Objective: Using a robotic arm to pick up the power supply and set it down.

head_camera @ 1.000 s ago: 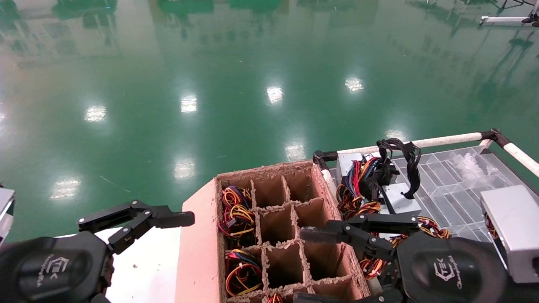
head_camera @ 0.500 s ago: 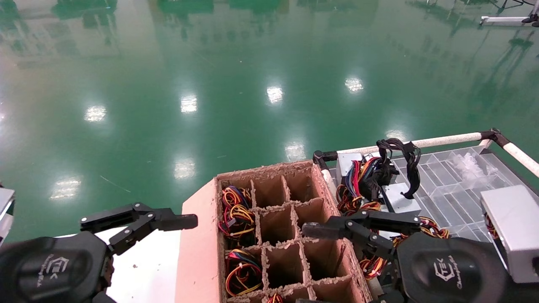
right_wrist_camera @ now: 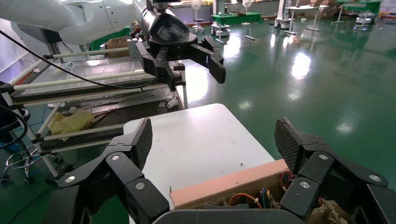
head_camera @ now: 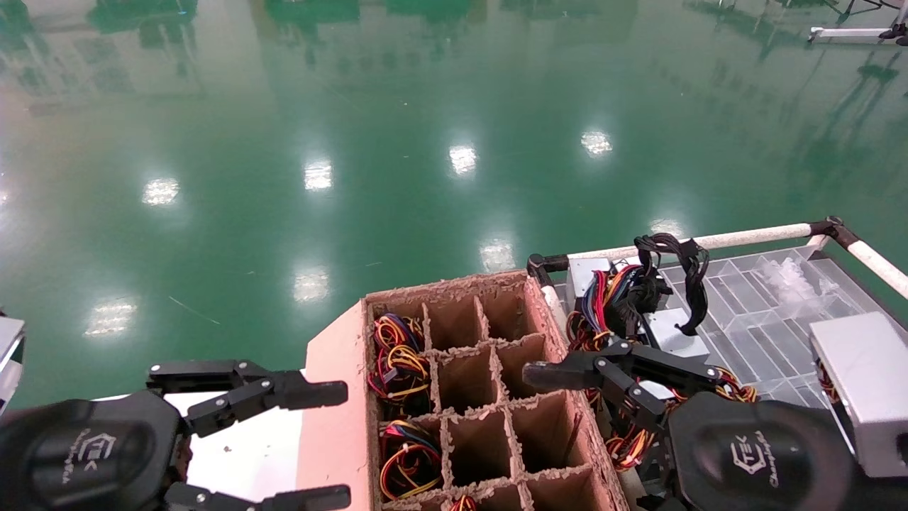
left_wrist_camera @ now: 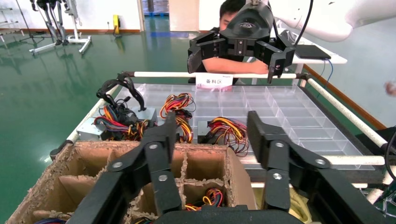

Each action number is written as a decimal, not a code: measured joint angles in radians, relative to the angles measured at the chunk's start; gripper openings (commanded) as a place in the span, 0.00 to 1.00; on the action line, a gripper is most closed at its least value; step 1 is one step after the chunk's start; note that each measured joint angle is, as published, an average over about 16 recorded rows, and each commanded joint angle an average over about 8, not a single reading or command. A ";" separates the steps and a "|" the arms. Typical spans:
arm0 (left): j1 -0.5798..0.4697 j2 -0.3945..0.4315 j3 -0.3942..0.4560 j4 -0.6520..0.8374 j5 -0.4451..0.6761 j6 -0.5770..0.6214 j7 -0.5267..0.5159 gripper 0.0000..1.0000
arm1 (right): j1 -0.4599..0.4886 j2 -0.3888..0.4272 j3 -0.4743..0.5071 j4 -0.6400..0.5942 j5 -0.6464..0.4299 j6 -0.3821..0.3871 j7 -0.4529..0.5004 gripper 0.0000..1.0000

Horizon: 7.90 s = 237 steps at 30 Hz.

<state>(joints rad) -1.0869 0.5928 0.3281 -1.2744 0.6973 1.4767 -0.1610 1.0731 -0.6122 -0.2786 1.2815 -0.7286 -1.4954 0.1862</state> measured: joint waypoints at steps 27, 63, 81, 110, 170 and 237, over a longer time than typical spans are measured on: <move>0.000 0.000 0.000 0.000 0.000 0.000 0.000 0.30 | 0.060 -0.092 -0.073 -0.109 -0.141 0.008 -0.064 1.00; -0.001 0.000 0.001 0.001 -0.001 0.000 0.001 1.00 | 0.384 -0.559 -0.313 -0.839 -0.532 0.017 -0.508 0.00; -0.001 0.000 0.002 0.001 -0.001 0.000 0.001 1.00 | 0.404 -0.597 -0.312 -0.993 -0.542 0.047 -0.636 0.00; -0.001 -0.001 0.002 0.001 -0.001 -0.001 0.001 1.00 | 0.454 -0.577 -0.288 -1.128 -0.502 -0.041 -0.700 0.00; -0.001 -0.001 0.004 0.001 -0.002 -0.001 0.002 1.00 | 0.364 0.497 -0.272 -0.587 0.170 -0.099 -0.523 0.00; -0.002 -0.002 0.005 0.001 -0.003 -0.002 0.003 1.00 | 0.002 0.365 -0.542 -0.976 0.424 -0.084 -0.776 0.00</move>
<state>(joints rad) -1.0884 0.5909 0.3334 -1.2739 0.6940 1.4750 -0.1583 1.0747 -0.2475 -0.8203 0.3052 -0.3046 -1.5799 -0.5898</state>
